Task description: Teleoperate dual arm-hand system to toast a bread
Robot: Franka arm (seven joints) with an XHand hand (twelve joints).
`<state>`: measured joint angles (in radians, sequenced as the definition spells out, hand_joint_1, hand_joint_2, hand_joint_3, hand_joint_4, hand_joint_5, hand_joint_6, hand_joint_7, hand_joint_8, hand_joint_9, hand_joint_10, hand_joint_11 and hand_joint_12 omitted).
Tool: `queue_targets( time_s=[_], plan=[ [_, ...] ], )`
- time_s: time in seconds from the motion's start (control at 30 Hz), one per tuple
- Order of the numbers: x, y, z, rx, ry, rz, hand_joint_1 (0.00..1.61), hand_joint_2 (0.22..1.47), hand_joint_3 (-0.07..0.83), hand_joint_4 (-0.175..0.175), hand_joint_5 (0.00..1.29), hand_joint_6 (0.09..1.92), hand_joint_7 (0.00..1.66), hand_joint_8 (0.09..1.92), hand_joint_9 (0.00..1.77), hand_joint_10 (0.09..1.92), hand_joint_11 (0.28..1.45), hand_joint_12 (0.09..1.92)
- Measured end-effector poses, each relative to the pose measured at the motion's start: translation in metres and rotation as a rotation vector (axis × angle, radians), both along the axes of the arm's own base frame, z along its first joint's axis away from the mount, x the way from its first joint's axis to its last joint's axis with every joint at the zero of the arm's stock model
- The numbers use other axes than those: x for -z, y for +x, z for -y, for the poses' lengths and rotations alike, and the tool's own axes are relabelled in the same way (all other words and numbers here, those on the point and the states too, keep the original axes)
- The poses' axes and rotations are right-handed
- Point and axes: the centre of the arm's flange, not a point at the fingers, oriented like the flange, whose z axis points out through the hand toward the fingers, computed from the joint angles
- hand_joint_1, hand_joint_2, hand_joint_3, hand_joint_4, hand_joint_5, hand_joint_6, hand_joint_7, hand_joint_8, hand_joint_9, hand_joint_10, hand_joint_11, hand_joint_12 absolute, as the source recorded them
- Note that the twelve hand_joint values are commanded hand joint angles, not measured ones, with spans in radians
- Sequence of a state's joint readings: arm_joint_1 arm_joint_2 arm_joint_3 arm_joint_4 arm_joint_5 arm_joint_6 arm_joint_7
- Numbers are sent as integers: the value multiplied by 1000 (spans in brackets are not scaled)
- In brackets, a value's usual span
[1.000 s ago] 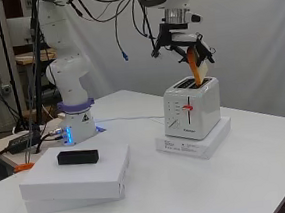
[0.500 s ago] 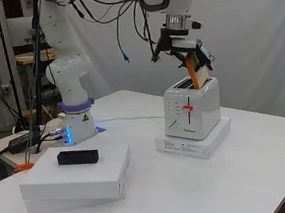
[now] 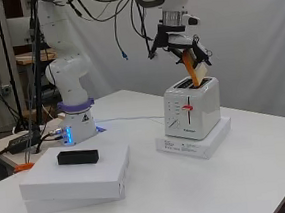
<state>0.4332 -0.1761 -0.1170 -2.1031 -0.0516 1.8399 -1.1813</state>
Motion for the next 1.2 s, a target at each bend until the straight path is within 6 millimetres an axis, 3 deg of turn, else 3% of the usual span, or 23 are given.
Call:
queue_targets(
  time_s=[0.2, 0.47, 0.73, 0.93, 0.97, 1.0, 1.03, 1.1, 1.2],
  plan=[
    [10, -11, 2, 17, -13, -15, 1357, 1139, 0, -175, 733, 1435, 970, 859, 1012, 933, 696, 87],
    [-2, -21, -4, 22, -10, 17, 1353, 1149, 0, -175, 735, 1464, 948, 934, 970, 930, 681, 87],
    [13, -20, -20, -50, -28, -14, 1365, 1118, 0, -175, 758, 1385, 1030, 802, 1066, 813, 732, 87],
    [29, -12, -18, -39, -5, -37, 1374, 1104, 0, -175, 735, 1301, 1079, 734, 1119, 824, 796, 87],
    [29, -11, -16, -26, -3, -34, 1124, 1113, -1, -96, 754, 958, 1103, 562, 1143, 659, 804, 87],
    [29, -11, -16, -3, 0, -31, 772, 1076, -6, -55, 661, 579, 982, 339, 1038, 413, 725, 87],
    [30, -11, -16, 29, -3, -31, 517, 1031, -8, -27, 576, 314, 825, 181, 895, 225, 627, 87],
    [32, -7, -19, 122, -46, -56, 251, 982, -7, 13, 494, 87, 538, 87, 577, 87, 459, 87],
    [27, -1, -19, 243, -86, -106, 159, 982, 2, 43, 479, 87, 417, 87, 435, 87, 385, 87]
  ],
)
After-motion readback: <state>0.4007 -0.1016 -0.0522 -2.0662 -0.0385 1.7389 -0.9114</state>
